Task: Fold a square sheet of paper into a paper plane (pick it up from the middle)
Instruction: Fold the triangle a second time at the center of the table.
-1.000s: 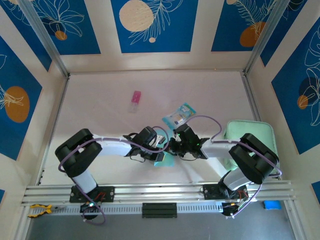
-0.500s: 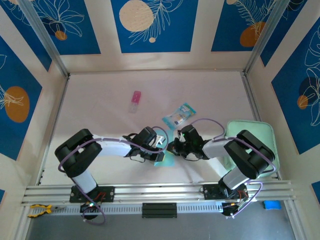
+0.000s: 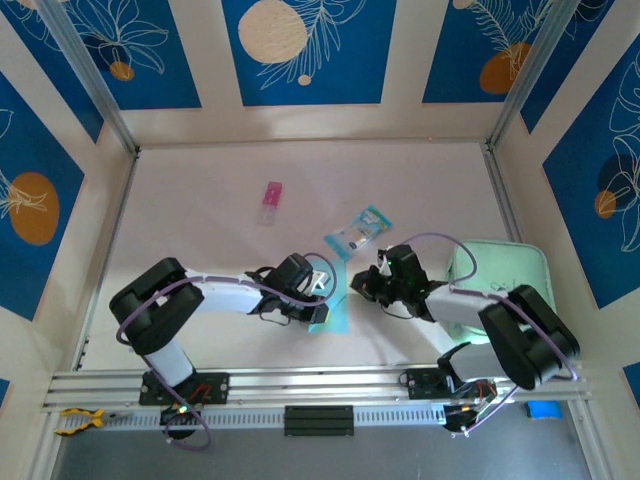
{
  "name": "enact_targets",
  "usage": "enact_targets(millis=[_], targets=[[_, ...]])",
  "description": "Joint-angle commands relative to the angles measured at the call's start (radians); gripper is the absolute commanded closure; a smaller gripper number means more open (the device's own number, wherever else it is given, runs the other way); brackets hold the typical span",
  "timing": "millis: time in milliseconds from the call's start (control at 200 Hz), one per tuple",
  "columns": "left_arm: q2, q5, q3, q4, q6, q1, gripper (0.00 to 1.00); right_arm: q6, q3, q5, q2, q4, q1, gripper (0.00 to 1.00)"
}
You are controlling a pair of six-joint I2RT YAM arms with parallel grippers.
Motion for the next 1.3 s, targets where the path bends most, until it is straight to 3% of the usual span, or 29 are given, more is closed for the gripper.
enact_targets(millis=[0,310,735,1055,1295], targets=[[0.032,-0.012,-0.041,-0.1,-0.001,0.007,1.0,-0.017,0.017,0.043,-0.051,-0.047,0.059,0.96],[0.041,-0.006,-0.036,-0.093,-0.002,0.006,1.0,0.03,0.025,0.004,0.137,0.109,0.16,0.98],[0.032,-0.007,-0.033,-0.1,0.002,0.006,1.0,0.012,0.046,0.001,0.121,0.053,0.156,0.99],[-0.002,0.028,-0.025,-0.078,-0.024,0.007,1.0,0.045,0.006,0.0,0.276,0.133,0.154,1.0],[-0.078,0.041,0.015,-0.091,-0.033,0.014,0.93,0.04,-0.009,-0.007,0.317,0.147,0.138,1.0]])
